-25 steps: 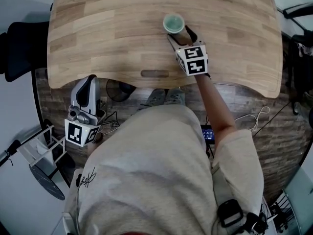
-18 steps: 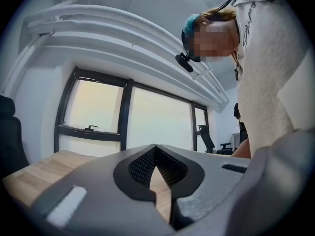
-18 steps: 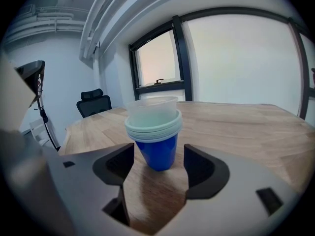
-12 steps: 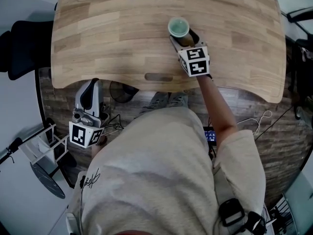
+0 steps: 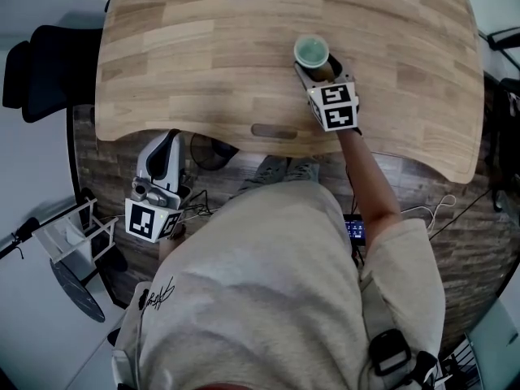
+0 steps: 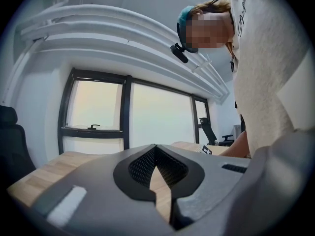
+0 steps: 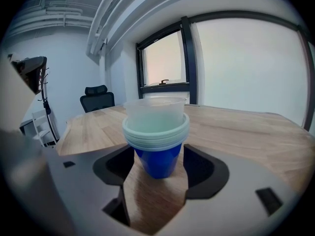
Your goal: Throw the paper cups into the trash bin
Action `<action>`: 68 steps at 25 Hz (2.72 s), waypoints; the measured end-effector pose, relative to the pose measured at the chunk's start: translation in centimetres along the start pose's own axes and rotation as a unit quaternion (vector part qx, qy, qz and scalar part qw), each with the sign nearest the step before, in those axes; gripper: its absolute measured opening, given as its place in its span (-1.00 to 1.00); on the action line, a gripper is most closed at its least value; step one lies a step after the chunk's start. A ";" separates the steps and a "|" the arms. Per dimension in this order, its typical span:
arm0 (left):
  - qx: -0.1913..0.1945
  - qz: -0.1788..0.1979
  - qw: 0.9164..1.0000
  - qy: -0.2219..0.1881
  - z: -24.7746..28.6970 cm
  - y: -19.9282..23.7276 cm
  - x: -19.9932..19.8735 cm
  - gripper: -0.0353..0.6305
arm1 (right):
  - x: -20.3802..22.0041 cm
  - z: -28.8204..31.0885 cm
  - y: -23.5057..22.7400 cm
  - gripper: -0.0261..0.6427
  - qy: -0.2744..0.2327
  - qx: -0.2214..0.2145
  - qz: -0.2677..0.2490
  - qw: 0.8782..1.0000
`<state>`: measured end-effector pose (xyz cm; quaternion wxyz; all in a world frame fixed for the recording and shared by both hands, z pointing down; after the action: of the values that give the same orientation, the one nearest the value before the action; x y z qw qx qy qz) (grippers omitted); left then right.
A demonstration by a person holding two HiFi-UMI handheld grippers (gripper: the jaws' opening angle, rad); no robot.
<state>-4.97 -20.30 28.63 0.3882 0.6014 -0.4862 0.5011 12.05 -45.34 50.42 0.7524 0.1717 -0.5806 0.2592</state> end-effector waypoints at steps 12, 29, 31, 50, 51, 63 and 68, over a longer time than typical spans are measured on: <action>-0.033 -0.016 0.999 -0.009 -0.9 1.2 -0.3 -0.88 | -0.4 0.1 0.2 -0.07 0.000 0.001 -0.022 1.000; -0.018 -0.013 0.999 -0.023 0.2 1.1 -0.9 -0.88 | -2.4 -1.3 -0.6 -0.11 -0.061 0.030 -0.016 0.998; -0.013 -0.014 0.999 -0.027 0.6 1.0 -1.0 -0.88 | -2.9 -1.7 -0.7 -0.11 -0.066 0.031 -0.016 0.997; 0.043 -0.034 0.997 -0.056 4.3 -0.6 -0.6 -0.88 | -10.0 -6.2 -0.6 -0.11 -0.131 0.035 -0.035 0.990; 0.048 -0.037 0.997 -0.057 4.5 -0.9 -0.6 -0.88 | -10.2 -6.6 -0.5 -0.11 -0.132 0.035 -0.038 0.990; 0.078 -0.051 0.993 -0.070 6.0 -2.0 -0.4 -0.88 | -13.4 -9.9 -0.1 -0.11 -0.162 0.043 -0.045 0.985; 0.092 -0.047 0.992 -0.074 7.1 -2.4 -0.6 -0.88 | -14.9 -10.9 -0.3 -0.11 -0.180 0.047 -0.045 0.982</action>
<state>-1.06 -26.42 26.70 0.3173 0.6924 -0.4368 0.4786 17.94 -42.32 33.20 0.6378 0.2765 -0.6852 0.2174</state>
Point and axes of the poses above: the fingertips, and each gripper's own axes: z forward along the fingers, y to its left, x out of its underside, the point moved 2 cm from there along -z, backward along the fingers, and after that the axes turned 14 degrees about -y, right-handed, at the moved point
